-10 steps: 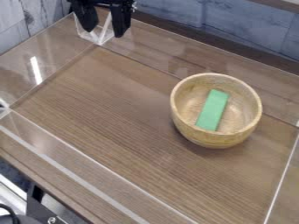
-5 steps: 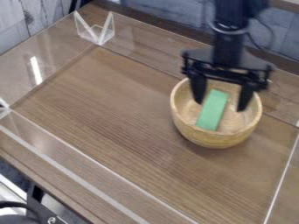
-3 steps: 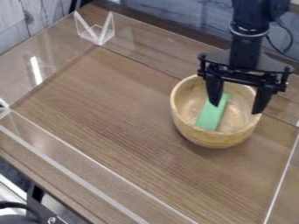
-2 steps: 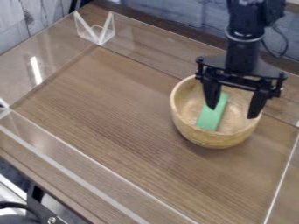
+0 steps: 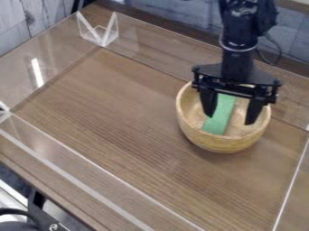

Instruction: Move green stick from inside the wooden bowl to the table next to it

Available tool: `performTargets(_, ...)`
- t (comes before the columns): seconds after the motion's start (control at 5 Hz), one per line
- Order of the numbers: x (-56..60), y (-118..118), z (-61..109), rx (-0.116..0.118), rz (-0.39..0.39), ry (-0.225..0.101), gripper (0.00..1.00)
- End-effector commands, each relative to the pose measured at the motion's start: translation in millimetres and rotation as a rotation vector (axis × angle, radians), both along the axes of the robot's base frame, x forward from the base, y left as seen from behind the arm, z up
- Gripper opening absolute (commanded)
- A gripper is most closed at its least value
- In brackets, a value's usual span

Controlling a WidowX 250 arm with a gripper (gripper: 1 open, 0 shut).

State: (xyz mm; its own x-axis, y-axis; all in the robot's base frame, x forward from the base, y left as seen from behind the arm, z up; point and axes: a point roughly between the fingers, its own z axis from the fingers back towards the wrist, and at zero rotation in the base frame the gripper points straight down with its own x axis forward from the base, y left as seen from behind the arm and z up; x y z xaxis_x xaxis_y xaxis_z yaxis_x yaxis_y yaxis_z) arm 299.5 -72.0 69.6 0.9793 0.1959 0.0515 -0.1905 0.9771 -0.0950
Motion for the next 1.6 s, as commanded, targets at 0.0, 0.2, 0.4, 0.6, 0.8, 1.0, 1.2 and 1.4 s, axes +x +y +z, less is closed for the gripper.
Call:
performTargets(0.0,3.5,13,2.5,-0.015,0.005,-0.038,1.0)
performTargets(0.2,4.1,16,0.7,-0.025,-0.017,-0.036,1.0)
performTargets(0.4,1.3,11,3.4,-0.029,-0.05,-0.031,1.0)
performTargets(0.6,-1.0,6,5.8,-0.031,-0.083,-0.028,1.0)
performTargets(0.8,13.2,15,13.7,-0.035,-0.067,-0.028,1.0)
performTargets(1.0,22.8,22,19.1,-0.042,-0.059,-0.027,1.0)
performTargets(1.2,16.3,10,9.0,-0.043,-0.043,-0.018,1.0)
performTargets(1.4,10.1,-2,-1.6,-0.041,-0.031,-0.011,1.0)
